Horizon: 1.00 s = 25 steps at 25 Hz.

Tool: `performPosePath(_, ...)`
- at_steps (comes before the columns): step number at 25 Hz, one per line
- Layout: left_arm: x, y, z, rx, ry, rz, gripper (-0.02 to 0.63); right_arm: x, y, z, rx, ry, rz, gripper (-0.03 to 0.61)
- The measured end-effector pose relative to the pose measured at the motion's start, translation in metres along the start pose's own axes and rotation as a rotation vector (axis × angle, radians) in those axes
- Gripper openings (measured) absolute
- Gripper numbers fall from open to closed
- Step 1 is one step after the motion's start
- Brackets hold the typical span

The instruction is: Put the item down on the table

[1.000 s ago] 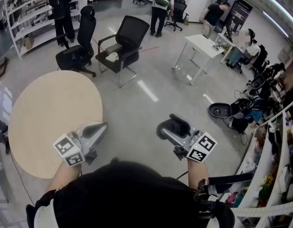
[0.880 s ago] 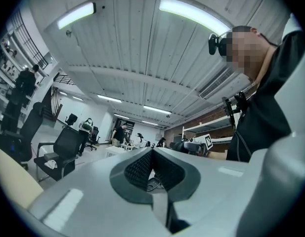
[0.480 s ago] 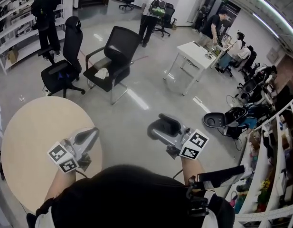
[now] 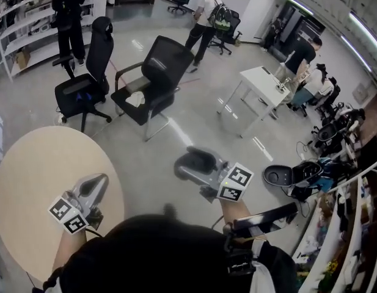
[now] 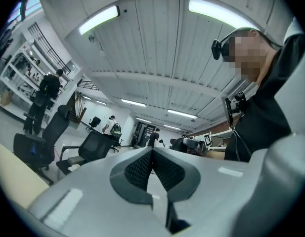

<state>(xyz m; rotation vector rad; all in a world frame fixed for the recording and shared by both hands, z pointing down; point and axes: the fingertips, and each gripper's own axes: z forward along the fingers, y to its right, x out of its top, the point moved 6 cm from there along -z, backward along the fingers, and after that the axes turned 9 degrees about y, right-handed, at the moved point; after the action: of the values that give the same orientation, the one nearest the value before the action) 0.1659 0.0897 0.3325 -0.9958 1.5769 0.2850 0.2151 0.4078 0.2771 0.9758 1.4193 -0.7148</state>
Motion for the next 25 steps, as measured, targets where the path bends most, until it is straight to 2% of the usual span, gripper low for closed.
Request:
performPosePath(3, -0.007, -0.012, 0.02, 0.078, 0.012, 0.041, -0.005, -0.006, 0.045, 0.017, 0.091, 0.013, 0.019, 0.303)
performPosePath(6, -0.011, -0.024, 0.052, 0.19, 0.051, 0.091, -0.005, -0.007, 0.106, 0.037, 0.199, 0.013, 0.032, 0.303)
performPosePath(9, -0.021, -0.032, 0.097, 0.294, 0.083, 0.084, -0.005, -0.002, 0.171, 0.048, 0.264, -0.009, 0.065, 0.302)
performPosePath(12, -0.032, -0.033, 0.142, 0.359, 0.063, 0.11, -0.005, 0.01, 0.222, 0.056, 0.36, -0.019, 0.044, 0.302)
performPosePath(15, -0.04, -0.039, 0.18, 0.417, 0.074, 0.126, -0.005, 0.012, 0.267, 0.067, 0.422, -0.011, 0.064, 0.302)
performPosePath(19, -0.048, -0.044, 0.207, 0.46, 0.052, 0.155, -0.005, 0.0, 0.3, 0.089, 0.493, -0.018, 0.108, 0.302)
performPosePath(25, -0.039, -0.053, 0.194, 0.546, 0.087, 0.163, -0.005, -0.006, 0.3, 0.131, 0.58, -0.03, 0.132, 0.302)
